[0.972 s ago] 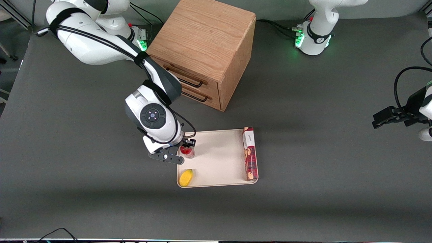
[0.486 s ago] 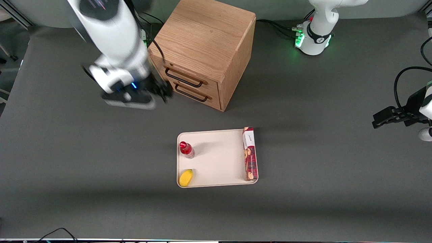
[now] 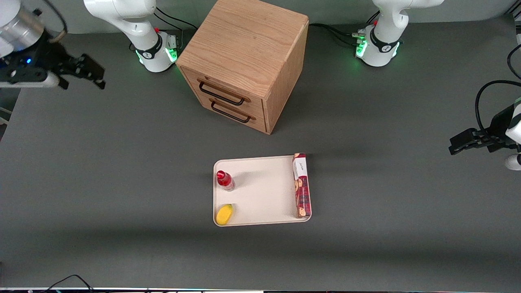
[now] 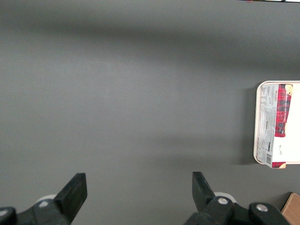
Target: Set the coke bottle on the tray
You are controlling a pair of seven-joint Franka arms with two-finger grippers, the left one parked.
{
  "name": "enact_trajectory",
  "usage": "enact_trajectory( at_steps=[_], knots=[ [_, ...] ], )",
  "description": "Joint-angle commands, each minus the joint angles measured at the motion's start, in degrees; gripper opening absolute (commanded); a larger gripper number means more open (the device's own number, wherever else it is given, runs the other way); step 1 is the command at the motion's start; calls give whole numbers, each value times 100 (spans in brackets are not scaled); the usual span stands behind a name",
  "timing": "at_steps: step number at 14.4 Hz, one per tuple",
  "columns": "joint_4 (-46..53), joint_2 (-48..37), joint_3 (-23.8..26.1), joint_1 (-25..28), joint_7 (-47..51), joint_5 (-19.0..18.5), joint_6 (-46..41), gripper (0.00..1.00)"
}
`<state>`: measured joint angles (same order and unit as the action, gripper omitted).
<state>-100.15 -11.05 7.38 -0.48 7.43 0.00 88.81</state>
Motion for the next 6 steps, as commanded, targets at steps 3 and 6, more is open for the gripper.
enact_trajectory(
  at_steps=[3,6],
  knots=[
    [-1060,-337,-377,48,-665,141,858,100],
    [-297,180,-430,57,-655,79,508,100]
  ],
)
